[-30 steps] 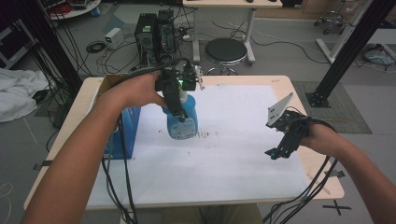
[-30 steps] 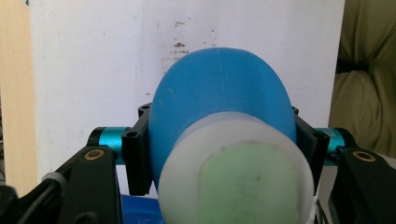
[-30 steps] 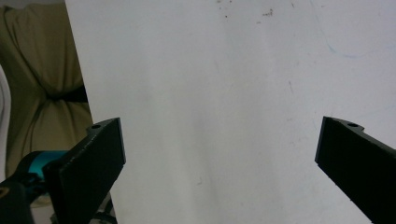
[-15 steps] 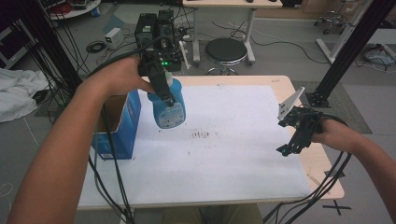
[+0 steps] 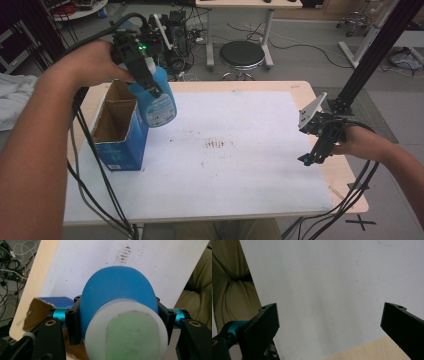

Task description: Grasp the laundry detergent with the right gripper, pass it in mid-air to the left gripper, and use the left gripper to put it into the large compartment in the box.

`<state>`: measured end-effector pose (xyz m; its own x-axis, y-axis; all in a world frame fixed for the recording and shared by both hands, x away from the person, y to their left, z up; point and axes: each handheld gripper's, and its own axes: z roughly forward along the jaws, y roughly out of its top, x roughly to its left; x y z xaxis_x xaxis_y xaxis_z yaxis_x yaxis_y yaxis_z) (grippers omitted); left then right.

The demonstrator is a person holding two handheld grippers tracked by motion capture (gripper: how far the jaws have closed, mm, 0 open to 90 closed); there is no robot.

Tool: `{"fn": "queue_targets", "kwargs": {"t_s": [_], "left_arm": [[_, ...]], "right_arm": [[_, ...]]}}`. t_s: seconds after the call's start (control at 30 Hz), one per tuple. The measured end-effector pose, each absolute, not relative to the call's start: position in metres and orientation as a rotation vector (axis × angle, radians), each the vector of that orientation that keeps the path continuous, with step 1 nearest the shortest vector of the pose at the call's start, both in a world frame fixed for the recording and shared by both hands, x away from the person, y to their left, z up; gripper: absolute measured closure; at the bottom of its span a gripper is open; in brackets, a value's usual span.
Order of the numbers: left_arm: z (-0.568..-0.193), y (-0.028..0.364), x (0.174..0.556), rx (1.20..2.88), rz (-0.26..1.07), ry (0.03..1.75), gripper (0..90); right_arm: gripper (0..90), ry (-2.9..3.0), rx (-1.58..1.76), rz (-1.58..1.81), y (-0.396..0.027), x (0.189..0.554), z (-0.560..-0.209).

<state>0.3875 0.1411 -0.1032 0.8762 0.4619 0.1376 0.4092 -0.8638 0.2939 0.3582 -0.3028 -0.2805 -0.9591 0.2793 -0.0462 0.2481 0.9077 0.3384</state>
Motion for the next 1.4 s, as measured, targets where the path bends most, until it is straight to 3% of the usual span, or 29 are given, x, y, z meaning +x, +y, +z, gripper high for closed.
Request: {"fn": "queue_targets", "kwargs": {"t_s": [0.33,0.77,1.4], "left_arm": [[-0.081,0.189,0.379,2.719,0.349,0.812,37.7],[-0.083,0.224,0.379,2.694,0.39,0.912,37.7],[-0.133,0.248,0.39,2.72,0.371,0.925,37.8]], "right_arm": [[1.0,2.979,0.408,0.509,-0.302,0.359,-0.281],[1.0,2.984,0.419,0.494,-0.3,0.363,-0.282],[1.0,2.99,0.433,0.477,-0.297,0.366,-0.285]]}}
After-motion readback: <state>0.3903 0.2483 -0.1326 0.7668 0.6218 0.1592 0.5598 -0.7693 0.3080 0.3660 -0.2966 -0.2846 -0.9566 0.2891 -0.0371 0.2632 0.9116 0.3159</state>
